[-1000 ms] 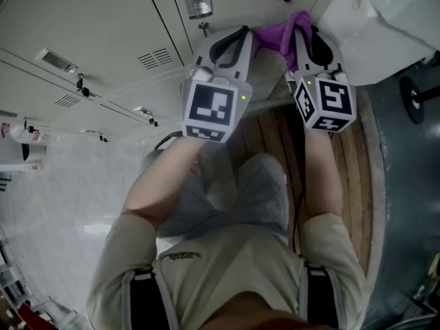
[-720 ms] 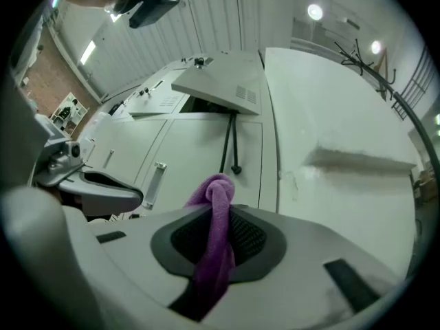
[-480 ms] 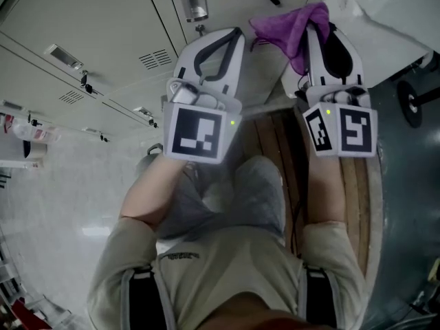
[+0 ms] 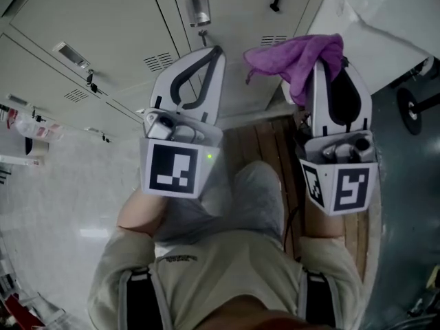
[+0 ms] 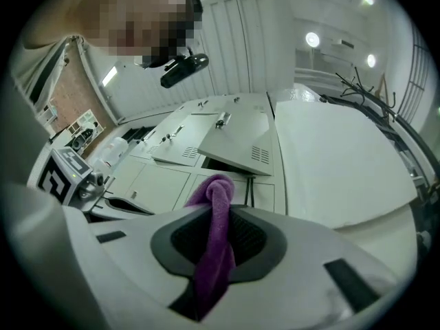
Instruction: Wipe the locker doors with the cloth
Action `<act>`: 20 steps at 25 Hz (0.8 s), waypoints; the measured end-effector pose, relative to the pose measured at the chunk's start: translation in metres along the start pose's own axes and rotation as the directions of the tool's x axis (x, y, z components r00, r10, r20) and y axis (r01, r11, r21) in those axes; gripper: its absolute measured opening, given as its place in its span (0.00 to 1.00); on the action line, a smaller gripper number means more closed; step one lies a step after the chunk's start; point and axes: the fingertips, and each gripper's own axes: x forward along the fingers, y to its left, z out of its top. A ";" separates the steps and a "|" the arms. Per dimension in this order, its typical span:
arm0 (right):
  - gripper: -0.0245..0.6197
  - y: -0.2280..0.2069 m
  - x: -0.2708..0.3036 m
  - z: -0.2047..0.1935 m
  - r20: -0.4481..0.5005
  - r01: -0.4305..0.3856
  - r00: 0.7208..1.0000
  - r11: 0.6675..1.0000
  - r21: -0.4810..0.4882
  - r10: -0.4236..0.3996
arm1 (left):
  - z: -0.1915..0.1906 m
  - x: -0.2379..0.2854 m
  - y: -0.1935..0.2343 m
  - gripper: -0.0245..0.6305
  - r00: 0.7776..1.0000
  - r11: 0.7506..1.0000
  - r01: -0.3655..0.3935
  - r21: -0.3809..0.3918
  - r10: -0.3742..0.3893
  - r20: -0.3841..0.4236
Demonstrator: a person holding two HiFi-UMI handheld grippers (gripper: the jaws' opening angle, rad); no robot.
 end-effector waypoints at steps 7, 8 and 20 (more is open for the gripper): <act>0.12 0.011 -0.025 -0.010 0.022 0.022 0.999 0.997 0.074 -0.023 | 0.006 -0.014 0.010 0.04 0.998 0.999 -0.050 0.020 0.050 0.043; 0.12 0.011 -0.027 -0.013 0.021 0.024 0.999 0.996 0.085 -0.026 | 0.007 -0.015 0.009 0.04 0.998 0.998 -0.052 0.021 0.051 0.047; 0.12 0.015 -0.033 -0.015 0.038 0.032 0.999 0.995 0.099 -0.036 | -0.003 -0.019 0.008 0.04 0.998 0.998 -0.052 0.023 0.052 0.026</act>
